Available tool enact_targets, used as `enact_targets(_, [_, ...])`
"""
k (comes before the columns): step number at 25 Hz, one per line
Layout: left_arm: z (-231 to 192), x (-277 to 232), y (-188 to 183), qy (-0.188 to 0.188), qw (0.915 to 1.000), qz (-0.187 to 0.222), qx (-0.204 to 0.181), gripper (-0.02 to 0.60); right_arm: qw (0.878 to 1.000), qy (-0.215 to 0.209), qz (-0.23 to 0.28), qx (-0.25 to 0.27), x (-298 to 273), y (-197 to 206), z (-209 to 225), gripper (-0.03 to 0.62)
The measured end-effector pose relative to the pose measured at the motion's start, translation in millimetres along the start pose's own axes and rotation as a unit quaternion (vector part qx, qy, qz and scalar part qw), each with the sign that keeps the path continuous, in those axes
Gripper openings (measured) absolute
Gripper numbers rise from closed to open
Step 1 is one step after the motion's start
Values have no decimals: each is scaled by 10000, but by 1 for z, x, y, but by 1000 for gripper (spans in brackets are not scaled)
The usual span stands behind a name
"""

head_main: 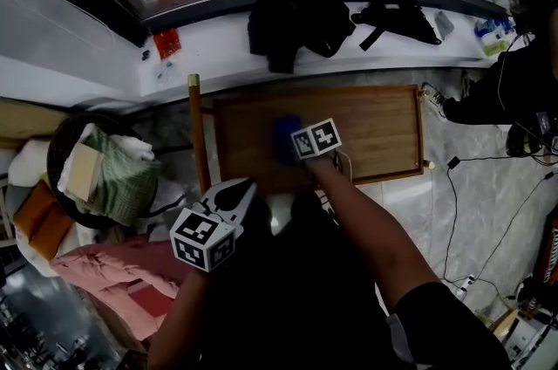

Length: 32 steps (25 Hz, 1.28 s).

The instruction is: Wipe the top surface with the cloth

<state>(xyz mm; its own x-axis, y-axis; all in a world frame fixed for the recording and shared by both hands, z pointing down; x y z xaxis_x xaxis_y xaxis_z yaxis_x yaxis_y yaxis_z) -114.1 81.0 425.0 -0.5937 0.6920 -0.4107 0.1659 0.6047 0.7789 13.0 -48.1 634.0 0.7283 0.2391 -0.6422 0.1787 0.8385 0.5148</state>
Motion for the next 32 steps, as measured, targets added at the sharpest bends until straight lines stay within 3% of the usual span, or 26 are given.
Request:
enact_targets(17, [76, -91, 5, 585, 9975, -315, -220, 9, 9966, 604, 443, -345, 133, 4, 128, 55])
enact_targets(26, [107, -123, 10, 767, 9963, -314, -218, 9, 9908, 1055, 668, -530, 193, 8, 183, 55])
enact_targets(32, [112, -122, 6, 737, 9966, -226, -275, 9, 9847, 1586, 560, -447, 231, 9, 215, 55])
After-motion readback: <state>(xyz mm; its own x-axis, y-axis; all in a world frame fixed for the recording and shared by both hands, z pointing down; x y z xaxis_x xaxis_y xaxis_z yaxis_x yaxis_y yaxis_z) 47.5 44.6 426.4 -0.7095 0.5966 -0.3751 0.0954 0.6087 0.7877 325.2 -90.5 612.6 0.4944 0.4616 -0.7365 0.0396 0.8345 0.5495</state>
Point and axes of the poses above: the fingertips, and each gripper's own axes: x backward along the fingers, z to its right, y out of its underside, the point moved 6 cm from there along x, backward along the fingers, and after that the axes turned 13 degrees about z, right-handed, at the moved point
